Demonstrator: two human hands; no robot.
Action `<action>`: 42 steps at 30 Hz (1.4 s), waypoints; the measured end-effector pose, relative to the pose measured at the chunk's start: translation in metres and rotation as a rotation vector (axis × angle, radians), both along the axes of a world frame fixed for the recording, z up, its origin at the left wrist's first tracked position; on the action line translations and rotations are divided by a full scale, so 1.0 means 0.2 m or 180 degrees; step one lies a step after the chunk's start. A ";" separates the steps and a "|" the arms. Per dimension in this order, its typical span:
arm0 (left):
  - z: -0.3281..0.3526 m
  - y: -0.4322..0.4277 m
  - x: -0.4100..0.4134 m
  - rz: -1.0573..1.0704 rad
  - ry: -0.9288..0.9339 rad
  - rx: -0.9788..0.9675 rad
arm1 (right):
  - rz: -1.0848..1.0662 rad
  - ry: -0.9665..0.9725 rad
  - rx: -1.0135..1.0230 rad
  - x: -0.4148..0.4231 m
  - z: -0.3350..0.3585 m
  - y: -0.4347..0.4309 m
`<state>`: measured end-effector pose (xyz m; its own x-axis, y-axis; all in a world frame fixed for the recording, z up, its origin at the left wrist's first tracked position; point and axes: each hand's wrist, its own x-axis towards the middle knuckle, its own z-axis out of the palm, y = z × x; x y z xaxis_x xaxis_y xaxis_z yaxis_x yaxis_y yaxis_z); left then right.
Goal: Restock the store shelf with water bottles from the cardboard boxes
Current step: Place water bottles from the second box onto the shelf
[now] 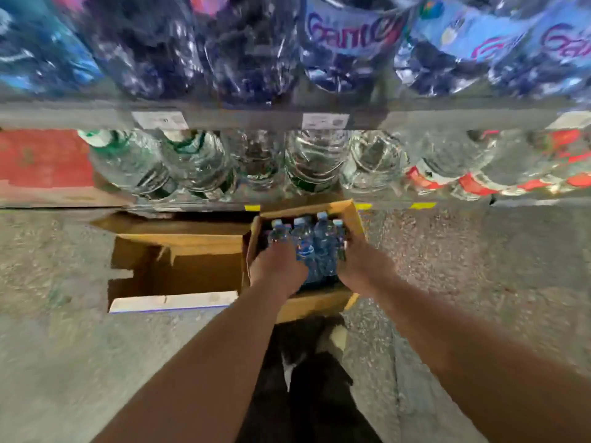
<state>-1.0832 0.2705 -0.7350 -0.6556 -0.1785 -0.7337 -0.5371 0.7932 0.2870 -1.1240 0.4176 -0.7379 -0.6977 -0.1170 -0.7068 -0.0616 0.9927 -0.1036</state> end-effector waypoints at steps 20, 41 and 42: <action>-1.20 0.38 -0.11 0.2197 -0.0666 0.0320 | -0.1711 -0.0366 -0.0553 -0.02 -1.29 0.12; -1.23 0.35 -0.04 0.2976 -0.0300 0.1003 | -0.3009 -0.1217 -0.1320 -0.16 -1.23 0.22; -1.23 0.35 -0.03 0.3069 -0.0277 0.1105 | -0.2711 -0.1061 -0.1221 -0.16 -1.22 0.21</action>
